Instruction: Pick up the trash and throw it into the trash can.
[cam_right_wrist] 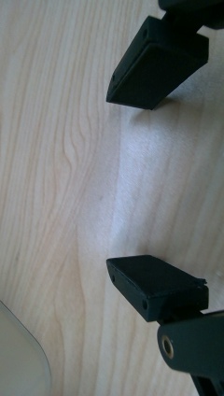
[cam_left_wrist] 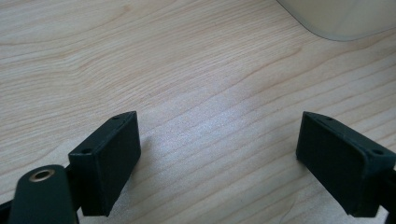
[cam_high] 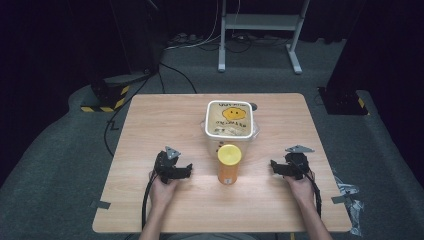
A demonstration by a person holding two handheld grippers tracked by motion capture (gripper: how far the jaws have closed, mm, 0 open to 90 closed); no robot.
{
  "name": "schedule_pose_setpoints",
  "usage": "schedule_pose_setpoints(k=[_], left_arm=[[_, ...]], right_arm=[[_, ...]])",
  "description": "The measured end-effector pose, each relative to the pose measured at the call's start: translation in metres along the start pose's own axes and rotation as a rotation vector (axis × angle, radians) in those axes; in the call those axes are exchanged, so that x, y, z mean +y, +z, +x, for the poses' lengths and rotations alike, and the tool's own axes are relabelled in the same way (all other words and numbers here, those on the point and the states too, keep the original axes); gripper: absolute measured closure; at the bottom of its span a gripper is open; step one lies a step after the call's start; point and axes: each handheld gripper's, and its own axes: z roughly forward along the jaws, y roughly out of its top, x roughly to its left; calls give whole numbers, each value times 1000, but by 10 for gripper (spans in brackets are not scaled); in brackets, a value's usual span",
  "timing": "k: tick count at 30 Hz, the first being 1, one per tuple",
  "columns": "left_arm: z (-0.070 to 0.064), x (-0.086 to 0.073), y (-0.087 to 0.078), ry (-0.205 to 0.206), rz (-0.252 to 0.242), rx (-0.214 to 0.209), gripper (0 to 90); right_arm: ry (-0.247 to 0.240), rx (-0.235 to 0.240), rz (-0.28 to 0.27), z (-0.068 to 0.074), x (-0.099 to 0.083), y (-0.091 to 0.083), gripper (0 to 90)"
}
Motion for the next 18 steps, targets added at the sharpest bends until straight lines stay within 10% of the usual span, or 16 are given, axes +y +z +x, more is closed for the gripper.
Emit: schedule_pose_setpoints(k=[18], left_arm=[[0, 0, 0, 0, 0, 0, 141]], right_arm=[[-127, 341, -136, 51, -7, -43, 139]])
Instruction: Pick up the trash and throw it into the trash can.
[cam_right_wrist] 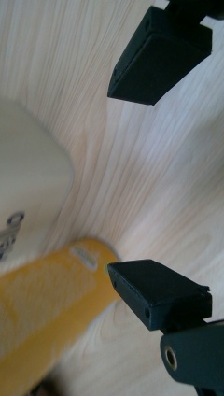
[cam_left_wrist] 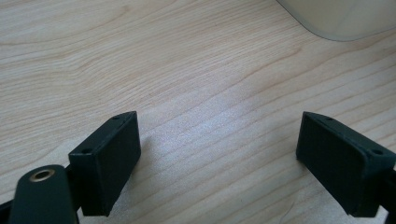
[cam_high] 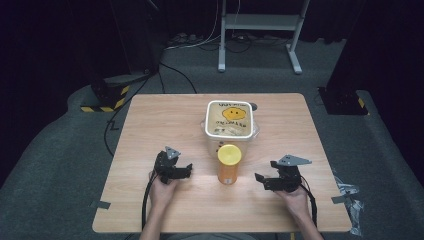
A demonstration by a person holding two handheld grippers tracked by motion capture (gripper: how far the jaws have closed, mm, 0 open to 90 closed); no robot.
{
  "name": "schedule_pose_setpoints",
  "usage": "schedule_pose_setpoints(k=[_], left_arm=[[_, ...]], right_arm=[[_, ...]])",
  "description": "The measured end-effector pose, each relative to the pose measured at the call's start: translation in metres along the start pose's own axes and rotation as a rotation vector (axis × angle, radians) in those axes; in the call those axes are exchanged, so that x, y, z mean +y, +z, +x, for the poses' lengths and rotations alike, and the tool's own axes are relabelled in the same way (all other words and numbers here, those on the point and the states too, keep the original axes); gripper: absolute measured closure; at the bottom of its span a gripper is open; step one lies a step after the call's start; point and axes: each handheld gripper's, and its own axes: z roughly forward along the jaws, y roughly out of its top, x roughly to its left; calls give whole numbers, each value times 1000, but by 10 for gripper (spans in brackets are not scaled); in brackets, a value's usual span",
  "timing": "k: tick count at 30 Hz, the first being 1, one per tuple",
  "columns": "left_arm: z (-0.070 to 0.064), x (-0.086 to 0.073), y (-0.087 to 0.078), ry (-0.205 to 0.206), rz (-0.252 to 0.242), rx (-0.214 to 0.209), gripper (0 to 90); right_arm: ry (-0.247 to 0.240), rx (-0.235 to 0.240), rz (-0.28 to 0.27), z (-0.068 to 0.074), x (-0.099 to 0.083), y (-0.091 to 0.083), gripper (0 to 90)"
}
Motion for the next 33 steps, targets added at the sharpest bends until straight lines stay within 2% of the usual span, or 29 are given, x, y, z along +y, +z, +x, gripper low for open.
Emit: schedule_pose_setpoints(k=[2, 3, 4, 9, 11, 14, 15, 25, 33], left_arm=[[0, 0, 0, 0, 0, 0, 142], [0, 0, 0, 0, 0, 0, 142], [0, 0, 0, 0, 0, 0, 142], [0, 0, 0, -3, 0, 1, 142], [0, 0, 0, -2, 0, 1, 142], [0, 0, 0, -3, 0, 2, 142], [0, 0, 0, 0, 0, 1, 142], [0, 0, 0, -3, 0, 2, 142], [0, 0, 0, -2, 0, 2, 142]], right_arm=[[-18, 28, -13, 7, 2, 1, 138], [-27, 70, -20, 16, 5, 3, 137], [-27, 70, -20, 16, 5, 3, 137], [-100, 139, -17, 33, 16, 9, 136], [-104, 153, -13, 35, 18, 10, 135], [-121, 173, -24, 42, 25, 11, 132], [-141, 186, -44, 46, 31, 12, 132], [-182, 222, -68, 63, 57, 21, 117], [-191, 223, -80, 68, 66, 28, 113]])
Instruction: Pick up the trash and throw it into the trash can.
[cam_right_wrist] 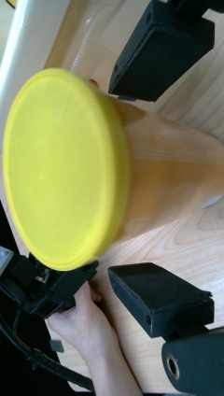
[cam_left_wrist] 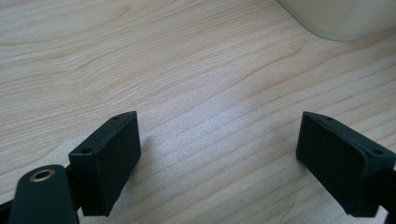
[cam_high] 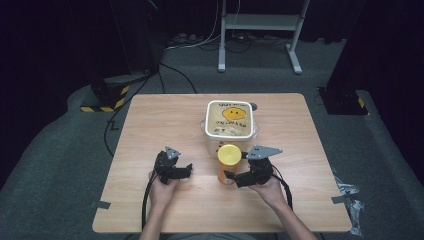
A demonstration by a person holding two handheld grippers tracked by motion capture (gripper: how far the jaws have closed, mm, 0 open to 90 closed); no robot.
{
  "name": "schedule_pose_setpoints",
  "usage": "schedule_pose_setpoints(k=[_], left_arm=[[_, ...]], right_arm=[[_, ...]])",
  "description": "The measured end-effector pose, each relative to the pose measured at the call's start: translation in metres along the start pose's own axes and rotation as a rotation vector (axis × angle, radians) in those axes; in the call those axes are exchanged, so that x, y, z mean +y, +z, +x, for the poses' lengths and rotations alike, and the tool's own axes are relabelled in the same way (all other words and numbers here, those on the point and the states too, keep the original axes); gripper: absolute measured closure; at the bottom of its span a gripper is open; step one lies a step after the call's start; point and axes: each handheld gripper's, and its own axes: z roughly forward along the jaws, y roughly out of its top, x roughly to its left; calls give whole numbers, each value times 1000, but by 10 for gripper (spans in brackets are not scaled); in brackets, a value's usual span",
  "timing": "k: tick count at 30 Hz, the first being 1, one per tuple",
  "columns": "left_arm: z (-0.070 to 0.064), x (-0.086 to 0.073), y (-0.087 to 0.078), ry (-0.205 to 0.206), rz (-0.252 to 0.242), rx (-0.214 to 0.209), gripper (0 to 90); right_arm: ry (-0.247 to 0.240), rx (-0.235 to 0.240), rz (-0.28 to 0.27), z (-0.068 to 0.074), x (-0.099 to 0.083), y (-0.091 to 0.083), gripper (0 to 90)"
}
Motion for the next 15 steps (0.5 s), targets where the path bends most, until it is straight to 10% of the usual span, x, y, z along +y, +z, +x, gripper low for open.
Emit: schedule_pose_setpoints(k=[15], left_arm=[[0, 0, 0, 2, 0, 0, 144]], right_arm=[[-50, -49, -19, 4, 7, 11, 236]])
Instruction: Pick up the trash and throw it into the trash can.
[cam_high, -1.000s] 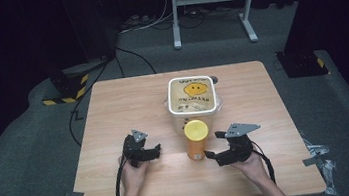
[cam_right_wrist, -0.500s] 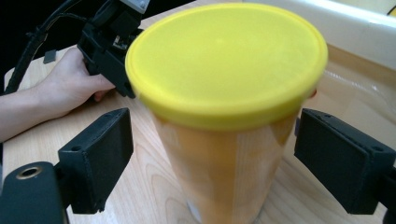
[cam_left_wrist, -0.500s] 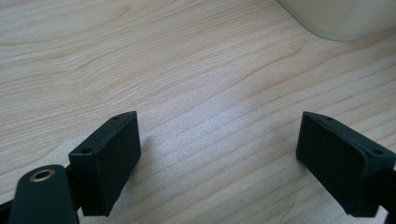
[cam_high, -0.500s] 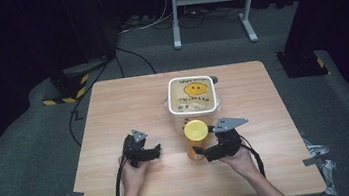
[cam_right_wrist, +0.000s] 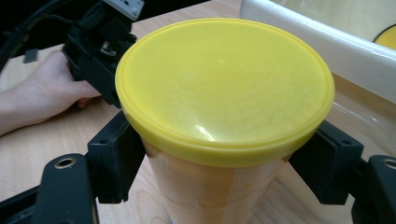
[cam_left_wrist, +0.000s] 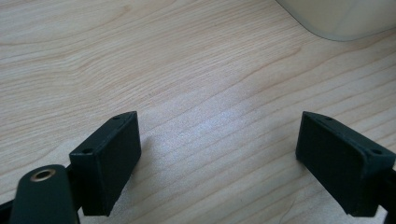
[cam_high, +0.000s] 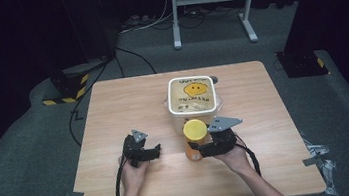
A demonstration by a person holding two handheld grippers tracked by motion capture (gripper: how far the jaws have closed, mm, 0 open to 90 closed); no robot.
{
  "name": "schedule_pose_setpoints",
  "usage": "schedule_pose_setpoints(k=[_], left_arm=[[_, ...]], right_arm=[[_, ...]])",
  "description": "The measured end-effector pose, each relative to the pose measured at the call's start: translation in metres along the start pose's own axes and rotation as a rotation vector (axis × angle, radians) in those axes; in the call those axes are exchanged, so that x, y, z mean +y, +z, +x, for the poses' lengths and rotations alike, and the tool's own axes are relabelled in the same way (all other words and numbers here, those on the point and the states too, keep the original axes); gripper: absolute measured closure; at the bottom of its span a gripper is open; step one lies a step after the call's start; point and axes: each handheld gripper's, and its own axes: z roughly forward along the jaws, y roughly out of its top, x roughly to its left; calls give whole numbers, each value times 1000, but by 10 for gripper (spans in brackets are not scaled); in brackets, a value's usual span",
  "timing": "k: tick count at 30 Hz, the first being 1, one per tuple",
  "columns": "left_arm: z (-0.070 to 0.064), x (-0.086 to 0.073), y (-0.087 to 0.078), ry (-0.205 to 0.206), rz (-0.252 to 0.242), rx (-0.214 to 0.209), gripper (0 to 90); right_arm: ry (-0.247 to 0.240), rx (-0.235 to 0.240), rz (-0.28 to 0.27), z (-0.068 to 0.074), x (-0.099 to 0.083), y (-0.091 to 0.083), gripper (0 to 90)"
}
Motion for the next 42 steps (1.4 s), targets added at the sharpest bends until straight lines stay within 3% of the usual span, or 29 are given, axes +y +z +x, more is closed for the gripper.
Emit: schedule_pose_setpoints(k=[11, 14, 23, 27, 42], left_arm=[[0, 0, 0, -1, 0, 0, 144], [0, 0, 0, -1, 0, 0, 145], [0, 0, 0, -2, 0, 0, 144], [0, 0, 0, -1, 1, 0, 145], [0, 0, 0, -1, 0, 0, 144]], right_arm=[[28, 40, -49, -5, 15, -19, 237], [47, 67, -86, -13, 27, -33, 237], [56, 84, -132, -26, 57, -65, 238], [35, 69, -139, -29, 66, -74, 238], [32, 56, -144, -39, 89, -89, 238]])
